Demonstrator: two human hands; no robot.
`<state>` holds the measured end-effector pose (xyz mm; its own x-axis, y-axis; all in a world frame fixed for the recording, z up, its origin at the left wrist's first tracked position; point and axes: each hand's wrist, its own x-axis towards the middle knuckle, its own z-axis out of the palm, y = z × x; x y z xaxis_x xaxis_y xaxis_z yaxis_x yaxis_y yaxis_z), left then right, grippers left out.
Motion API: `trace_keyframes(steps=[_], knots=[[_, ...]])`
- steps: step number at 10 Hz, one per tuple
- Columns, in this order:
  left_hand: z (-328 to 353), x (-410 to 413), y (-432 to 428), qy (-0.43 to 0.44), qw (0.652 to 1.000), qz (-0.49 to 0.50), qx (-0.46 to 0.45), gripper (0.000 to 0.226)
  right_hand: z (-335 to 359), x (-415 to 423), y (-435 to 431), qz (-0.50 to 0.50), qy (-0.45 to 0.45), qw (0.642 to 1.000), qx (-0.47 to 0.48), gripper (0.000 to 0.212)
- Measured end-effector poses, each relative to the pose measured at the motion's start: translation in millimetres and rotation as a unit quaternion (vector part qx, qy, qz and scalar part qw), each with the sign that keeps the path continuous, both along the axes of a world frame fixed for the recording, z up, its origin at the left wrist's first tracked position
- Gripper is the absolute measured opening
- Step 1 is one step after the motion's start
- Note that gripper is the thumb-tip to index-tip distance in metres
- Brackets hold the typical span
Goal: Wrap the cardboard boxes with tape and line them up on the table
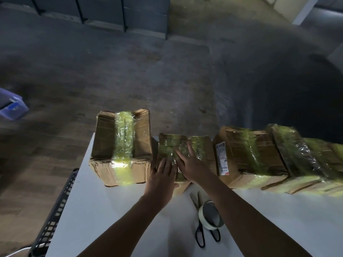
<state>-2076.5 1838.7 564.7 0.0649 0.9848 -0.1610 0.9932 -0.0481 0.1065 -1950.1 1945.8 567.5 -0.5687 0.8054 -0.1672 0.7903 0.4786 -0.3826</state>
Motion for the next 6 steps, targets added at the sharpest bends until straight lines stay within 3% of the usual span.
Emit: trace_keyframes(steps=[4, 5, 6], knots=[[29.0, 8.0, 15.0, 0.059, 0.997, 0.031, -0.026, 0.076, -2.1, -8.3, -4.0, -0.033, 0.020, 0.999, -0.031, 0.048], [36.2, -0.7, 10.0, 0.016, 1.000, 0.005, -0.003, 0.077, 10.2, -10.5, -7.1, -0.071, 0.003, 0.996, -0.057, 0.049], [53.9, -8.2, 10.2, -0.050, 0.998, -0.012, 0.032, 0.069, 32.6, -15.1, -6.3, -0.100, 0.055, 0.993, -0.021, 0.047]])
